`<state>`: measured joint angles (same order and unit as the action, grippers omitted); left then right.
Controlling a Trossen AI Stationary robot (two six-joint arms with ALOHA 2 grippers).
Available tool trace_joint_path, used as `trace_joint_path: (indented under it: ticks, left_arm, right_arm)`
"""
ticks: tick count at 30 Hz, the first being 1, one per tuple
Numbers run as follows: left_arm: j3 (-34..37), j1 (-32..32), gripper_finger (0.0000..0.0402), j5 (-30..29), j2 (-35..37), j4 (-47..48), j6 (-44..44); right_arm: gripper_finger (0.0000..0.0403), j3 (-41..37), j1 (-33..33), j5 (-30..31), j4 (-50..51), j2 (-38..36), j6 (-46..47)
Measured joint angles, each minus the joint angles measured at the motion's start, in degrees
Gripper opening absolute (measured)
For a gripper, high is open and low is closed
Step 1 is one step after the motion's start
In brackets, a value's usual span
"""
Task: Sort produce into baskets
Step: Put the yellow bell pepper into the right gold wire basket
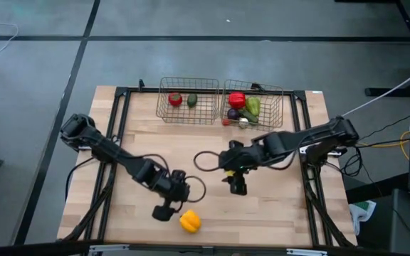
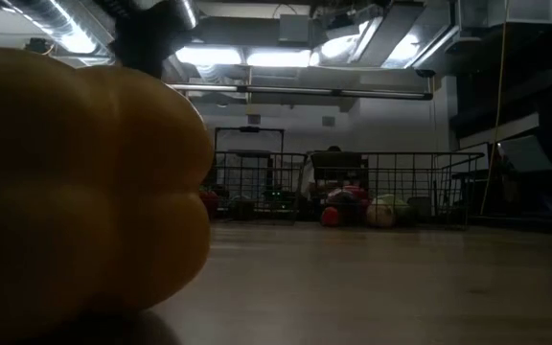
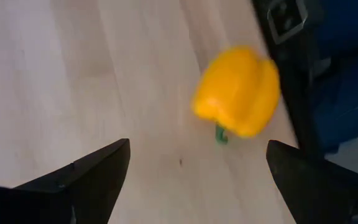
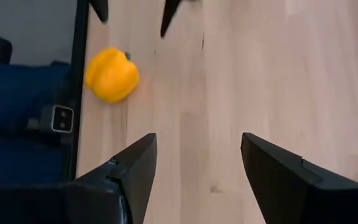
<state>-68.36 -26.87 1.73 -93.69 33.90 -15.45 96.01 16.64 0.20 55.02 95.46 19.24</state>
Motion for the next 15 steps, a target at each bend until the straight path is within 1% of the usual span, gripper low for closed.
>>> trace_joint_path:
  ticks: [3,7,10,15]
  left_arm:
    - [2.6,-2.2,0.0375,-1.7,-0.1,-1.6,-1.5]
    - [6.5,-4.3,0.0375,-4.0,-0.1,-7.1,-2.0]
    - [9.3,-5.1,0.0375,-4.2,-0.7,-13.7,-1.0]
    - [11.0,-6.1,0.0368,-4.9,-3.5,-17.1,1.6]
  right_arm:
    - [0.0234,0.0,0.0,-0.3,-0.1,2.0,0.0]
    - [0.0234,0.0,0.0,-0.4,-0.5,3.7,0.0]
    - [0.0234,0.0,0.0,-0.4,-1.2,4.2,0.0]
    - [0.0234,-0.1,-0.1,0.2,-1.4,4.1,0.0]
